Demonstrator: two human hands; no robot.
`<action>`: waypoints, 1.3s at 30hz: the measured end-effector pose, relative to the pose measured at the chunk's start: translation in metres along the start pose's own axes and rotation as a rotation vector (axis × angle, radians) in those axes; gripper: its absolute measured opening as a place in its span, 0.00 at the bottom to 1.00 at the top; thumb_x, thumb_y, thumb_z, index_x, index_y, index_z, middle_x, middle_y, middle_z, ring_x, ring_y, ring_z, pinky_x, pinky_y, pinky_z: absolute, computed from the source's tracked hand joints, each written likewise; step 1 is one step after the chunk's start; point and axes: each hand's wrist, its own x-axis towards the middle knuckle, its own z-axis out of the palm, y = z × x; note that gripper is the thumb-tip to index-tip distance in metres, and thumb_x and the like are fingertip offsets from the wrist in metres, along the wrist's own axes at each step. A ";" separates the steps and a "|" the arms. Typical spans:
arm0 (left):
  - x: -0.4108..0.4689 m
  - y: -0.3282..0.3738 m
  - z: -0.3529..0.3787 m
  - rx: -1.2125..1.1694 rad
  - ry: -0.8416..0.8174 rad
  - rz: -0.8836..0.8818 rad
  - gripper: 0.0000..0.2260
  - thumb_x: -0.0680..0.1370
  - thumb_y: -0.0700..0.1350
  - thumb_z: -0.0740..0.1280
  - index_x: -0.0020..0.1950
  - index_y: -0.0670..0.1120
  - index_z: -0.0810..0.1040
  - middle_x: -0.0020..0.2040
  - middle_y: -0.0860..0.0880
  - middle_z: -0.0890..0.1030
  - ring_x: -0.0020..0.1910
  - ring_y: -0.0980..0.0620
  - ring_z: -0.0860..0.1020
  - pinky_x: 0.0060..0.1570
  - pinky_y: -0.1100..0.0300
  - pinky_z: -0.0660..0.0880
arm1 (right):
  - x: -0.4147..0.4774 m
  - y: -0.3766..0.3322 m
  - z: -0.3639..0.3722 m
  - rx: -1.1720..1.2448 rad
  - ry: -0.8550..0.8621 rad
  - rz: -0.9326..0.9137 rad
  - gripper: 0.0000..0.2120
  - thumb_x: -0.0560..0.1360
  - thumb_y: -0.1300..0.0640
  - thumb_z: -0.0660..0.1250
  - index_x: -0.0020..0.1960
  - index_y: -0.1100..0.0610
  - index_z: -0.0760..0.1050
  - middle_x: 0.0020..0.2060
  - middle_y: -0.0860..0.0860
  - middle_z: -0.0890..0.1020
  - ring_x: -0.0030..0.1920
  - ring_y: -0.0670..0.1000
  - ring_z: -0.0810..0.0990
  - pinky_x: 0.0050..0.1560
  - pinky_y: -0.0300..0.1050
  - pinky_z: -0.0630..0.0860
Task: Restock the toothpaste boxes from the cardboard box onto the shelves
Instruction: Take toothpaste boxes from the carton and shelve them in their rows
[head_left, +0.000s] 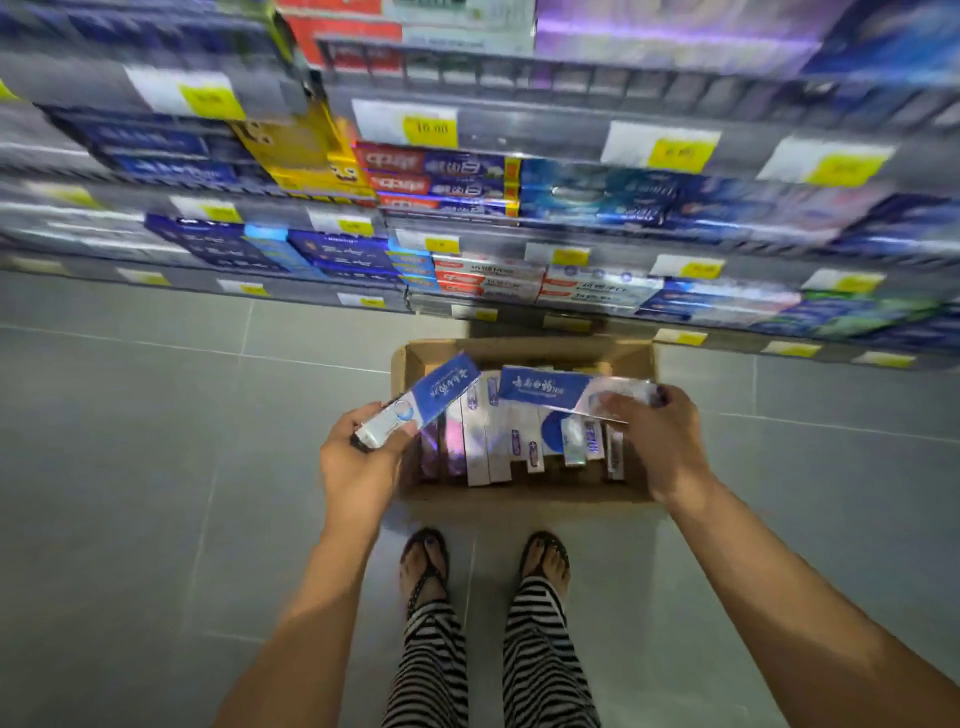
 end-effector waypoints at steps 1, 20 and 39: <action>-0.011 0.015 -0.009 -0.011 -0.006 0.018 0.15 0.70 0.34 0.73 0.54 0.44 0.76 0.47 0.44 0.81 0.40 0.52 0.78 0.46 0.55 0.77 | -0.015 -0.016 -0.009 0.012 -0.009 -0.020 0.10 0.68 0.64 0.73 0.49 0.61 0.78 0.41 0.57 0.84 0.35 0.50 0.85 0.30 0.40 0.79; -0.188 0.336 -0.172 -0.319 -0.215 0.495 0.15 0.72 0.37 0.72 0.55 0.51 0.77 0.46 0.49 0.83 0.41 0.51 0.82 0.41 0.59 0.81 | -0.272 -0.300 -0.127 0.306 -0.190 -0.483 0.07 0.71 0.66 0.69 0.49 0.63 0.78 0.37 0.51 0.86 0.38 0.49 0.84 0.40 0.38 0.81; -0.300 0.521 -0.232 -0.381 -0.242 0.921 0.13 0.75 0.41 0.68 0.59 0.44 0.77 0.49 0.44 0.83 0.40 0.50 0.83 0.36 0.58 0.81 | -0.392 -0.462 -0.161 0.570 -0.405 -0.810 0.04 0.73 0.66 0.65 0.47 0.64 0.77 0.37 0.54 0.84 0.36 0.49 0.83 0.35 0.38 0.80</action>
